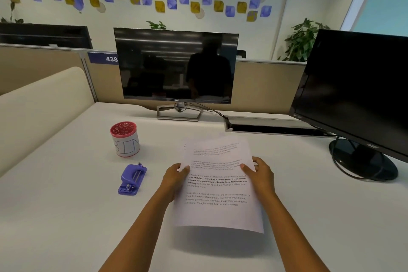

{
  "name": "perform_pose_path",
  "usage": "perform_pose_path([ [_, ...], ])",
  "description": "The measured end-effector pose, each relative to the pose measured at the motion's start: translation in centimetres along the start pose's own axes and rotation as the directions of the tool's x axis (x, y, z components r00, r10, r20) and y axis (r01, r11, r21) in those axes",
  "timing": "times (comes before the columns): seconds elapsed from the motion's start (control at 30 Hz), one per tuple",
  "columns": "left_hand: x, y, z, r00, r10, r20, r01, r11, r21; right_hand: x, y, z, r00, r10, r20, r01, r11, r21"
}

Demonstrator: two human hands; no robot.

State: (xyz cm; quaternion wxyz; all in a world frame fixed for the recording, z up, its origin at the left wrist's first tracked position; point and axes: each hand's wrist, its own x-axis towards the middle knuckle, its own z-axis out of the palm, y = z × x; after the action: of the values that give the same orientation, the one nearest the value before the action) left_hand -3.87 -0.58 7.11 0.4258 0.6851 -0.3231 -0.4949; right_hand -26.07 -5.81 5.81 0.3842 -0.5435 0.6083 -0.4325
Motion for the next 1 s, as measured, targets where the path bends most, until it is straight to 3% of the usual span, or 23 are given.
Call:
perform_pose_path([
  [0.1, -0.2, 0.1, -0.3, 0.999, 0.045, -0.014, -0.044, 0.995, 0.087, 0.4, -0.3, 0.0, 0.999, -0.045, 0.024, 0.044, 0.999, 0.023],
  [0.2, 0.3, 0.1, -1.1, 0.997, 0.061, -0.053, -0.061, 0.998, 0.01, 1.0, -0.4, 0.2, 0.998, -0.05, 0.04, 0.049, 0.999, 0.008],
  [0.3, 1.0, 0.1, -2.1, 0.995, 0.021, -0.099, -0.036, 0.987, -0.155, 1.9, 0.3, 0.7, 0.999, 0.021, -0.028, -0.027, 0.977, -0.213],
  [0.43, 1.6, 0.7, -3.2, 0.989, 0.007, -0.146, -0.047, 0.962, -0.267, 2.2, 0.9, 1.2, 0.991, 0.136, 0.009, -0.104, 0.793, -0.6],
  [0.57, 1.9, 1.5, -4.0, 0.99, 0.001, -0.143, -0.049, 0.941, -0.336, 2.1, 0.8, 2.2, 0.985, 0.174, 0.02, -0.097, 0.641, -0.761],
  [0.67, 2.2, 1.8, -4.5, 0.99, 0.007, -0.142, -0.056, 0.937, -0.346, 2.0, 0.9, 2.8, 0.985, 0.17, 0.017, -0.089, 0.596, -0.798],
  [0.8, 2.4, 2.0, -4.6, 0.991, 0.004, -0.134, -0.052, 0.935, -0.35, 2.1, 1.3, 3.0, 0.981, 0.191, 0.034, -0.1, 0.645, -0.757],
  [0.93, 2.5, 1.9, -4.7, 0.993, 0.001, -0.119, -0.044, 0.935, -0.353, 2.7, 1.5, 2.5, 0.966, 0.254, 0.051, -0.189, 0.825, -0.533],
  [1.0, 2.5, 1.8, -4.7, 0.993, -0.002, -0.114, -0.038, 0.937, -0.348, 2.7, 1.4, 1.8, 0.975, 0.216, 0.047, -0.167, 0.859, -0.484],
])
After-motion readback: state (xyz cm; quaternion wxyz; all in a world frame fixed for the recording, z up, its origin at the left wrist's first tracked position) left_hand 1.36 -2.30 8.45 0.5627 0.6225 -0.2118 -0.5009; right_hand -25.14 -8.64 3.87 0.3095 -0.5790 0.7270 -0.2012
